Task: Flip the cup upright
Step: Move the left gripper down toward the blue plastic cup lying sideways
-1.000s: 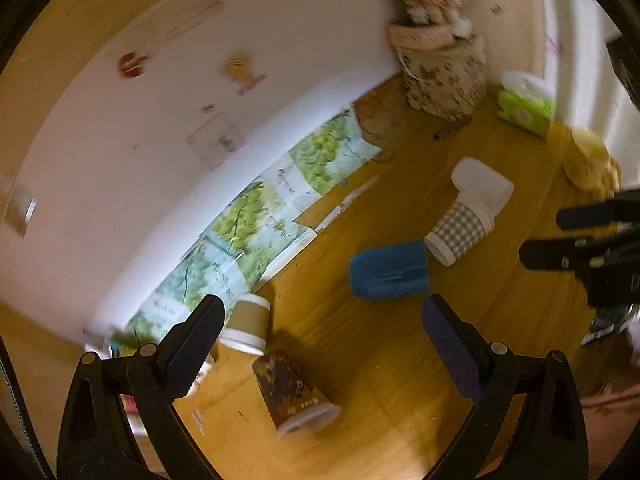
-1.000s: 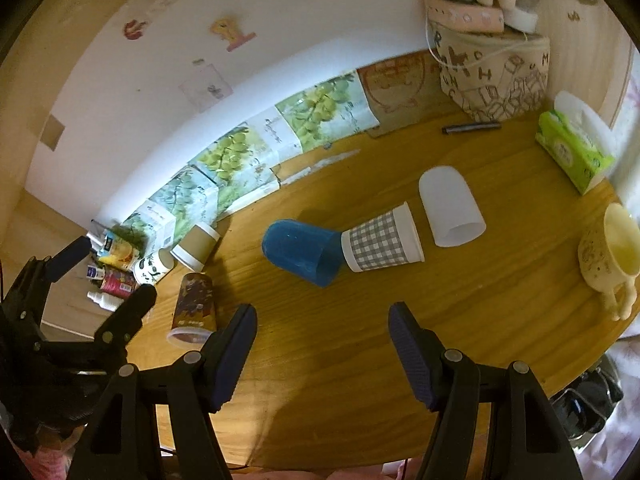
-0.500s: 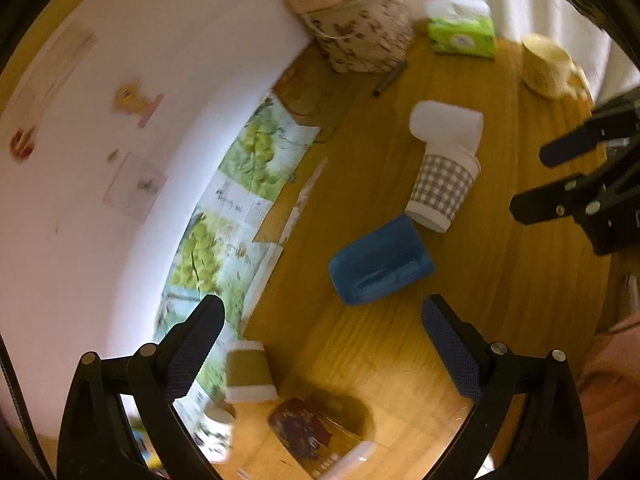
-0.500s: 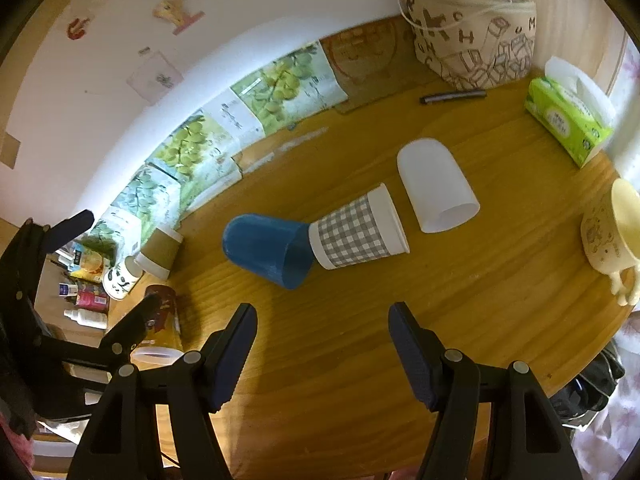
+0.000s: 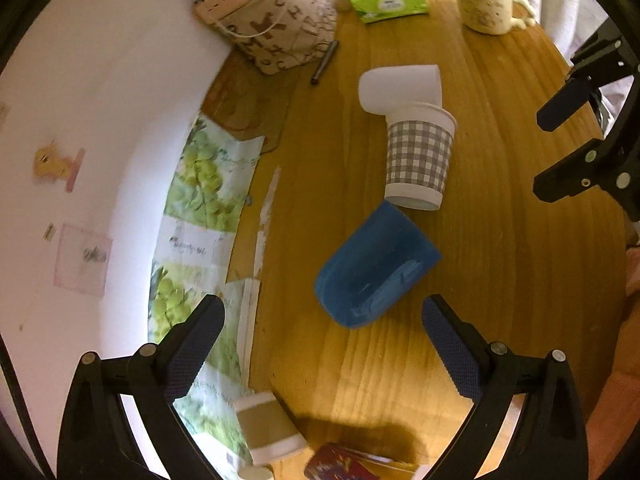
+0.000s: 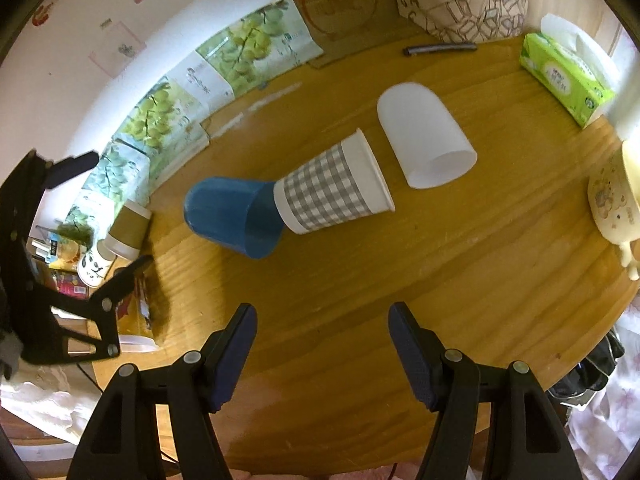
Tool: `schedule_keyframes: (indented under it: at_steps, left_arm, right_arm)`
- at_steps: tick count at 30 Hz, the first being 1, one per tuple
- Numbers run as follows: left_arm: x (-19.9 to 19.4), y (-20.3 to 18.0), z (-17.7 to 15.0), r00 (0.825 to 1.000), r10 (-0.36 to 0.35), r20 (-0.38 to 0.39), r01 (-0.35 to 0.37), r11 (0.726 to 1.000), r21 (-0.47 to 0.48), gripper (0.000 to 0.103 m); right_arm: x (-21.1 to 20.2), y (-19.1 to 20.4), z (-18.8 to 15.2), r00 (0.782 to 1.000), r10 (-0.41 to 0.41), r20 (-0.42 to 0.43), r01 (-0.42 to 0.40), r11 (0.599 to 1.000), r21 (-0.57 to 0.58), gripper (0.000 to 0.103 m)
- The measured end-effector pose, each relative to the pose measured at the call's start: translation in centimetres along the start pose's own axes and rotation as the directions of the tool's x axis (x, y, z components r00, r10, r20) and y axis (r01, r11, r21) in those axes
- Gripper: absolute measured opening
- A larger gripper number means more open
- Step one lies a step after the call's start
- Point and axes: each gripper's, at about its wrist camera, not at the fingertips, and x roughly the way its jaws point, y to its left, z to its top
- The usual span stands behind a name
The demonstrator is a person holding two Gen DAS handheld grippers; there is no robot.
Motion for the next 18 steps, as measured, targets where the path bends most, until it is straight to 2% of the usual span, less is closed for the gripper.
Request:
schedule_keyframes:
  at_steps: [4,9,18]
  left_arm:
    - [1.3,0.0,-0.1,0.999,-0.032,0.043,0.030,0.998,0.063,0.099]
    - [3.5,0.2,-0.5,0.996,-0.073,0.056,0.065,0.990,0.128,0.099]
    - [6.6,1.4,-0.8,0.987,-0.151,0.056,0.141,0.977,0.157,0.099]
  right_arm:
    - [0.7,0.0,-0.2,1.000,-0.006,-0.017,0.007,1.000,0.004,0.069]
    - [1.5,0.0,-0.2,0.999,-0.012,-0.033,0.012,1.000,0.008,0.069]
    - [3.2,0.0,-0.2,0.997,-0.012,-0.072,0.014,1.000,0.025,0.069]
